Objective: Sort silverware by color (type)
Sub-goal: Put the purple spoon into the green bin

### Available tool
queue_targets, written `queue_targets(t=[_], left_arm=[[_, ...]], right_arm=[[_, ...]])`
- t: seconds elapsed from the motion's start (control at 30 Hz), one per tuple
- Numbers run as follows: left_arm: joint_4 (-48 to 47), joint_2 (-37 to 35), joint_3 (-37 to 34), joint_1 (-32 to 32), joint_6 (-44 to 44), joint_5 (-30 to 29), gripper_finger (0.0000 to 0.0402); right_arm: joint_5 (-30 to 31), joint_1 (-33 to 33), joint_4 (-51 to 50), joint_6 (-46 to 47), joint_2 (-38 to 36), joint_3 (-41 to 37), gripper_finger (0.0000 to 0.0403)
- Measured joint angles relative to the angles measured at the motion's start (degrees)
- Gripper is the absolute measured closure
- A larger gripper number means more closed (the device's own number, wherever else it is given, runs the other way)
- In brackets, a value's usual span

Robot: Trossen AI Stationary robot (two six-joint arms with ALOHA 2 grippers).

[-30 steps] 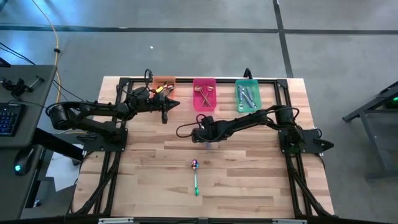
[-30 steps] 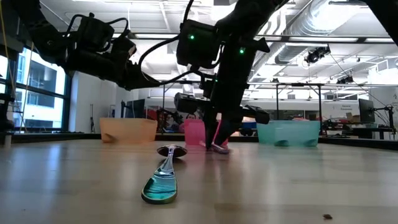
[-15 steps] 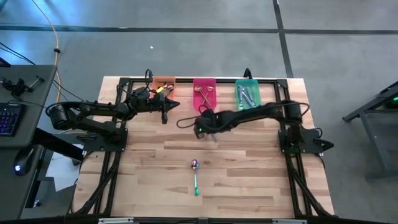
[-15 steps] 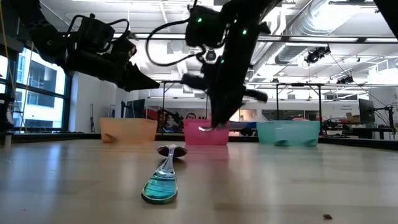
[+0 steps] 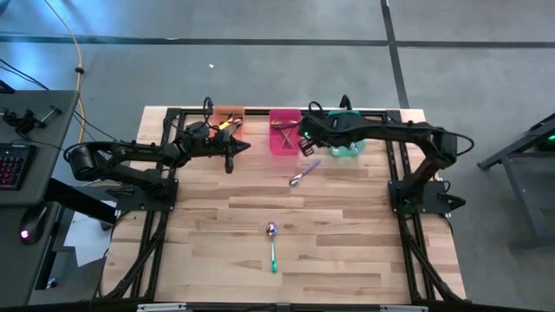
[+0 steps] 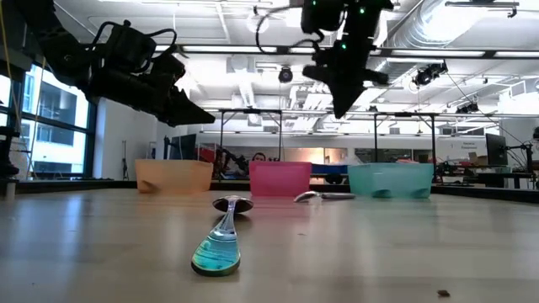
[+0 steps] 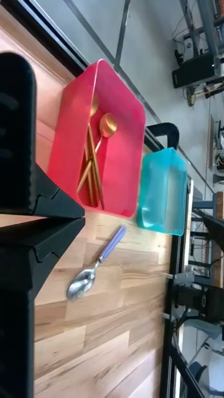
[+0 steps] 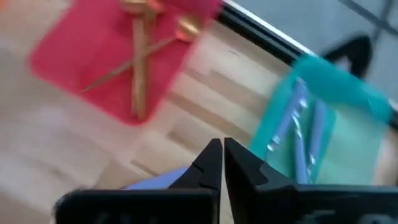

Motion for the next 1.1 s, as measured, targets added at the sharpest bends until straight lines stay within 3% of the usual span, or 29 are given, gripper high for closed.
queue_targets(t=[0.2, 0.47, 0.6, 0.83, 1.1], left_arm=[[-0.3, 0.0, 0.0, 0.0, 0.0, 0.0, 0.0401], [-1.4, 0.0, 0.0, 0.0, 0.6, 0.0, 0.0401], [-1.4, 0.0, 0.0, 0.0, 0.6, -0.1, 0.0401], [-1.4, 0.0, 0.0, 0.0, 0.6, -0.2, 0.0401], [-1.5, 0.0, 0.0, 0.0, 0.6, -0.3, 0.0401]], right_arm=[[-9.8, 1.2, 5.3, -10.8, 2.5, 0.0, 0.0373], [-21.2, 4.5, 6.1, -28.9, 12.2, -0.1, 0.0271], [-22.5, 5.9, 6.9, -40.9, 15.9, -0.1, 0.0243], [-22.5, 4.9, 8.3, -53.7, 20.2, -0.1, 0.0246], [-28.1, 2.2, 10.5, -57.7, 23.1, 0.2, 0.0305]])
